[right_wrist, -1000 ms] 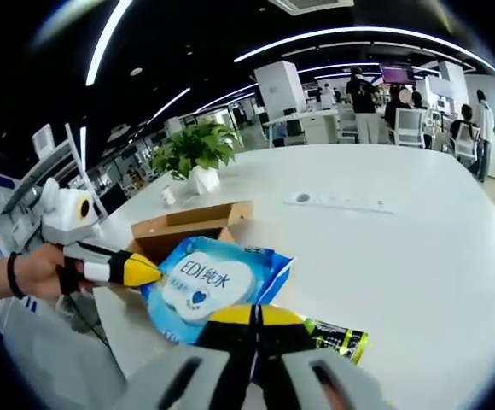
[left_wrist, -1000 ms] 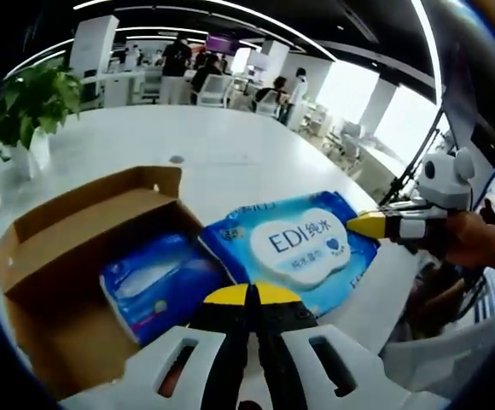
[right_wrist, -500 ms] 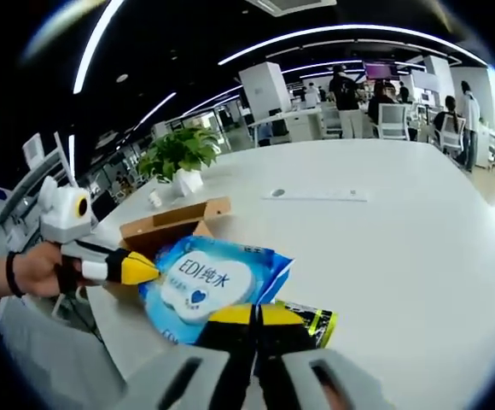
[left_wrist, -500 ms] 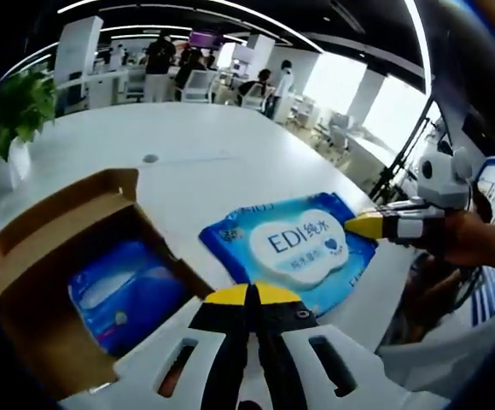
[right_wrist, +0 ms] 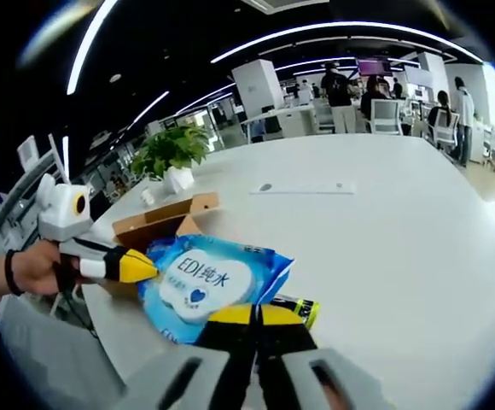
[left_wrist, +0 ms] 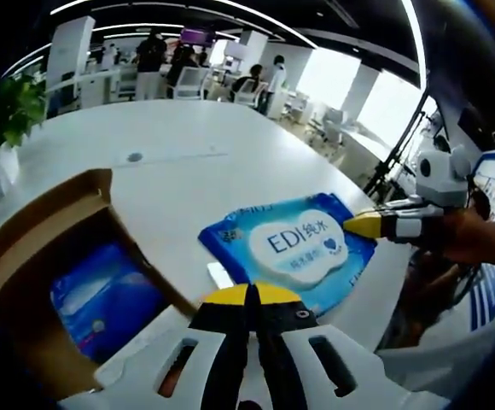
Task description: Operate the shoe box by opening the lid, removing the specified soft item, and placing it in the target area until the item is outside and the box remains undamaged.
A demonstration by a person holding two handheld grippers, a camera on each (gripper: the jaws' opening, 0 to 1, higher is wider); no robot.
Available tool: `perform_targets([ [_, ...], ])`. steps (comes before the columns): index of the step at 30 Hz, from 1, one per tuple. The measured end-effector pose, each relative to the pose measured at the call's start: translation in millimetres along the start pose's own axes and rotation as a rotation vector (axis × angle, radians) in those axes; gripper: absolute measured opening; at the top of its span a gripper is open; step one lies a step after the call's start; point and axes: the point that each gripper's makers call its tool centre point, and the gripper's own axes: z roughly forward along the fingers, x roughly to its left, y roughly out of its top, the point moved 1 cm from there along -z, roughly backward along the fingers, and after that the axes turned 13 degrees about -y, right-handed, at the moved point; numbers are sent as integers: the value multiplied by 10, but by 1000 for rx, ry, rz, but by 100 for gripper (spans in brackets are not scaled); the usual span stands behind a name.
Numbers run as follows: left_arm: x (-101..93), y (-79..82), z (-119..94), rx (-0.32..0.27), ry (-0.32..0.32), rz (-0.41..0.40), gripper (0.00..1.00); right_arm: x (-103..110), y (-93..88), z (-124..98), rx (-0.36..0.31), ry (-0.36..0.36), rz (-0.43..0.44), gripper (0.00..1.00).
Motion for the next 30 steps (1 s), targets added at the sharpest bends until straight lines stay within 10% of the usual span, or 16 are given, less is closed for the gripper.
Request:
perform_targets([
  [30,38,-196,296,43,-1,-21,0,-230,-246,196,63,4,5,0],
])
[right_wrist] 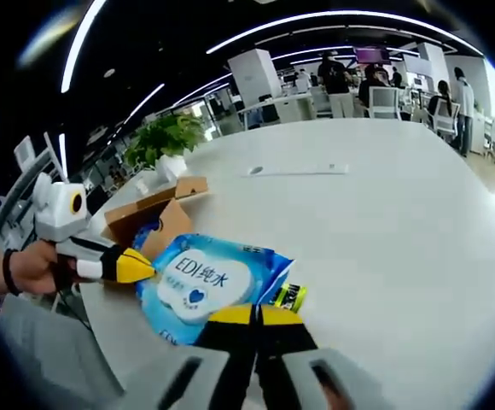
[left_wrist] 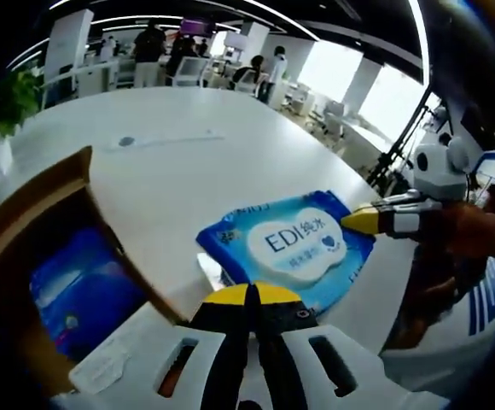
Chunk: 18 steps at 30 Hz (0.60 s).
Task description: Operate the shoe box by opening the lid, removing the specified soft item, and placing it in the target area until the item is outside and the box remains undamaged.
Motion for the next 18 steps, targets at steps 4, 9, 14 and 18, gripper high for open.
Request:
perform_targets([
  [4,10,-32,8,5,6,0,0,6,-43,35,7,5,-2,0],
  [9,27,-96,37,17,12,4,0,4,-99,69,19,9,-1,0],
  [14,37,-151,66,21,15,-6,0,-9,-154,103,30,10,-3,0],
  [18,67,-175,102,26,18,-8,0,-23,-188,130,37,10,3,0],
])
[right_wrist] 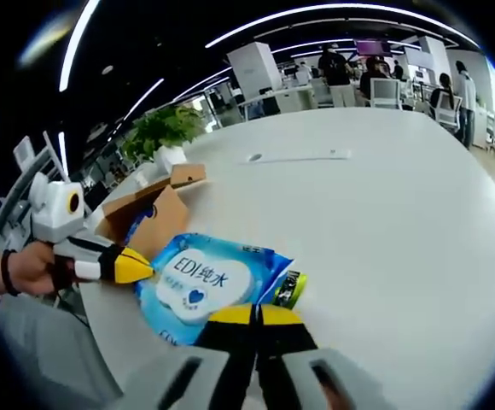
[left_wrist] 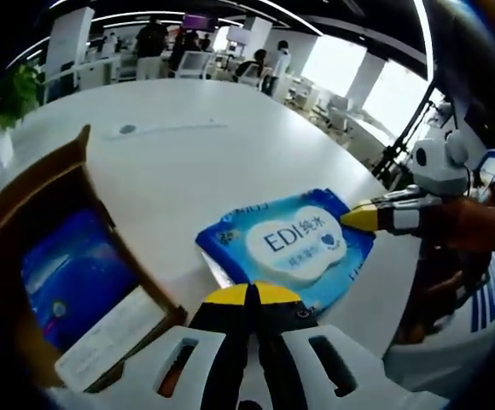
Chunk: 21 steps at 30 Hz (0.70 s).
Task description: Operate the shoe box by opening the lid, removing the specified soft item, and placing it in the target area until the item is outside and the box remains undamaged.
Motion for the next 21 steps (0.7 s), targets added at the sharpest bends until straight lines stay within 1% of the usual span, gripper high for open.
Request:
perform_targets([
  [7,25,-21,49,2,4,-8,0,-40,-37,66,7,3,7,0],
  [11,68,-72,84,11,13,-14,0,-38,-63,111,10,13,15,0],
  [13,88,-89,88,7,15,-30,0,-49,-84,150,8,17,22,0],
  [17,115,-111,104,13,24,-29,0,-36,-122,196,12,22,25,0],
  [21,152,-111,112,5,34,-40,0,-34,-126,228,10,28,34,0],
])
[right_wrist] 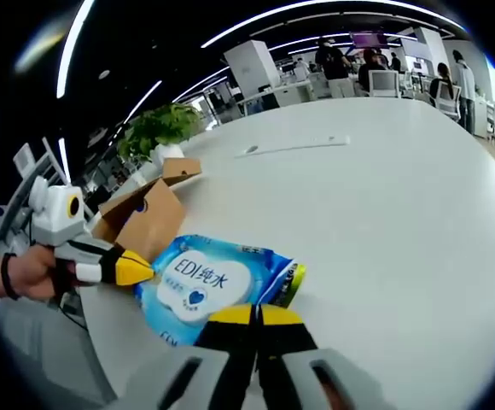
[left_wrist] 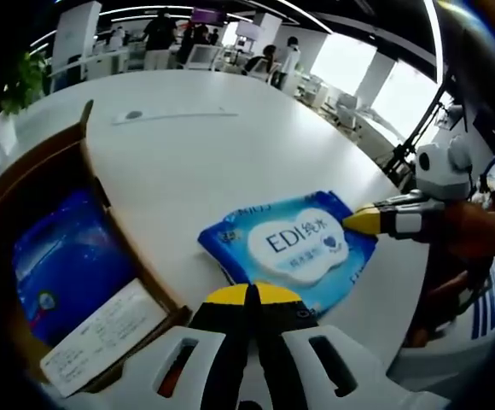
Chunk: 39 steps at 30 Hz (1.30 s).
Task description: Operate the shoe box by opening the lid, removing the specified soft item, and placing it in the target area until the item is outside and the box remains undamaged.
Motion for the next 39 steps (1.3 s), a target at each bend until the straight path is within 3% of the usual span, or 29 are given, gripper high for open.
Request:
perform_targets([
  [25,24,-2,5,0,10,-2,2,-61,-11,70,3,-24,22,0],
  [39,-3,-3,-118,2,5,3,6,-130,10,-73,-15,-57,52,5],
])
